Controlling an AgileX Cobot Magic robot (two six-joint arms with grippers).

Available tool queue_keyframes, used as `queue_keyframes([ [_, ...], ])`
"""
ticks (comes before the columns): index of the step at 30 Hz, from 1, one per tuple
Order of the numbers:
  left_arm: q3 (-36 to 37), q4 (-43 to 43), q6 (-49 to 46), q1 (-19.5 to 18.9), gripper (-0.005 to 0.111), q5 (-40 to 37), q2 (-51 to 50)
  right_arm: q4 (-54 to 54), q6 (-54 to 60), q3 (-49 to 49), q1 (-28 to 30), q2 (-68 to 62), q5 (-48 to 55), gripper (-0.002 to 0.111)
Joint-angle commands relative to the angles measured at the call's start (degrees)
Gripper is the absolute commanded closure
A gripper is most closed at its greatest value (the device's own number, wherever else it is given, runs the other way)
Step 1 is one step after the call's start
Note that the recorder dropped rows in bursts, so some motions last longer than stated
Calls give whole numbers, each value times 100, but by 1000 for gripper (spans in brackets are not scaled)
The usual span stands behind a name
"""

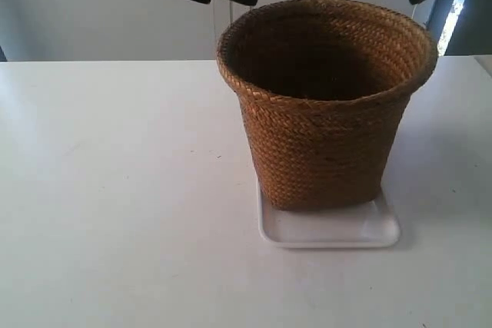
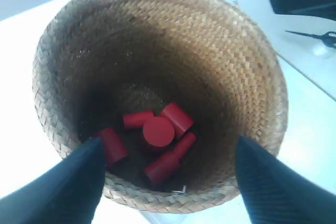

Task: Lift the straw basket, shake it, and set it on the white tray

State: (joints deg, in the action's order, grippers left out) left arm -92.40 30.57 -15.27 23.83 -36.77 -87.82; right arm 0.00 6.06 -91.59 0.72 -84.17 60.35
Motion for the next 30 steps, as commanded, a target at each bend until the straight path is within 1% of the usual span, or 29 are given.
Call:
queue_keyframes([
  [1,-39,-2,0,31,34,-83,374,189,182,25,43,568,289,20],
  [4,-39,-95,0,31,35,-104,576,446,250,25,43,881,289,20],
  [7,-39,-148,0,31,41,-116,751,755,391,25,43,1150,424,20],
  [12,-39,-193,0,31,61,-336,994,1140,572,25,43,1424,878,21],
  [14,-39,-281,0,31,70,-441,1059,1152,572,25,43,1482,961,25],
  [16,-39,-351,-16,31,78,-525,1140,1152,547,25,43,1539,961,37],
  [21,-39,-850,-5,31,99,-845,1364,1339,574,25,43,1675,905,78],
  [23,-39,-991,6,31,107,-1059,1482,1398,600,37,43,1751,774,89],
  [25,-19,-1044,6,31,107,-1195,1600,1501,697,37,43,1812,684,98],
  [26,55,-1054,-5,31,107,-1309,1751,1518,745,37,43,1897,668,107],
  [27,118,-1054,-5,31,107,-1309,1827,1518,760,37,43,1942,668,108],
  [29,462,-1196,-14,31,107,-1235,2139,1518,833,249,43,2127,533,108],
  [30,746,-1434,9,31,107,-1172,2356,1518,833,539,43,2305,284,108],
])
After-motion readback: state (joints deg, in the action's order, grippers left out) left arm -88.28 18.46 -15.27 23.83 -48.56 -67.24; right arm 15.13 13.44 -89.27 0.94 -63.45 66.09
